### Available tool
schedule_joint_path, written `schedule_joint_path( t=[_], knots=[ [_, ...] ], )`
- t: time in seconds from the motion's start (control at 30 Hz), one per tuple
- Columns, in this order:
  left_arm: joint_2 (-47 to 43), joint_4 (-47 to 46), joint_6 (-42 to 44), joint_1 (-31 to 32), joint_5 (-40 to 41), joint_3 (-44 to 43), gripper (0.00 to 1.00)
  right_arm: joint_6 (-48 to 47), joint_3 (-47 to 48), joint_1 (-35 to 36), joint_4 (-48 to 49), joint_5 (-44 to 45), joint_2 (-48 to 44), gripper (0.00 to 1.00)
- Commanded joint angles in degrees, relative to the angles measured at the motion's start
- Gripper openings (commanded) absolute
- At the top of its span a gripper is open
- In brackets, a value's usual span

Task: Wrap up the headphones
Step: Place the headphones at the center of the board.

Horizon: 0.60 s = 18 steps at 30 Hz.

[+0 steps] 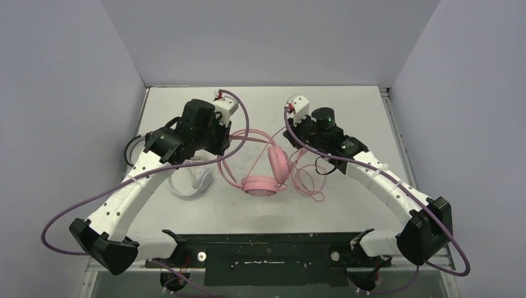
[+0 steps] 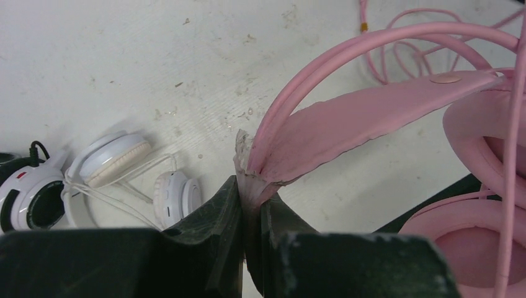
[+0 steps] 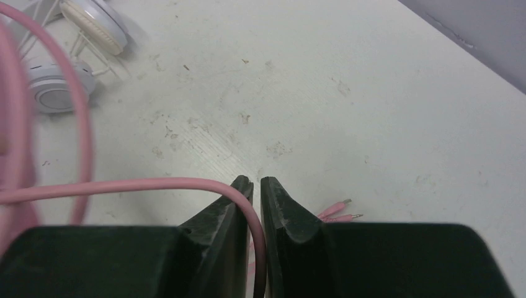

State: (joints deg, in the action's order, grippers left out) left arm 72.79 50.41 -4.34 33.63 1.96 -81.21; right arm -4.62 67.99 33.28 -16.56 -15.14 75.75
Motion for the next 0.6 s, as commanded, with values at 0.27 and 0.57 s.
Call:
schedule_joint_path(
  t=[0.27,0.57],
  knots=[
    [-5.2,-0.1,-10.0,-0.7,-15.3,-10.4,0.0,3.9,-18.8,-6.9,35.5,-12.1,-5.3,0.25],
    [-2.4,2.2,-17.4,-0.8,-16.4,-20.0,0.0,7.7,-25.0,-10.2,43.6,-12.5,-8.4,0.44]
  ],
)
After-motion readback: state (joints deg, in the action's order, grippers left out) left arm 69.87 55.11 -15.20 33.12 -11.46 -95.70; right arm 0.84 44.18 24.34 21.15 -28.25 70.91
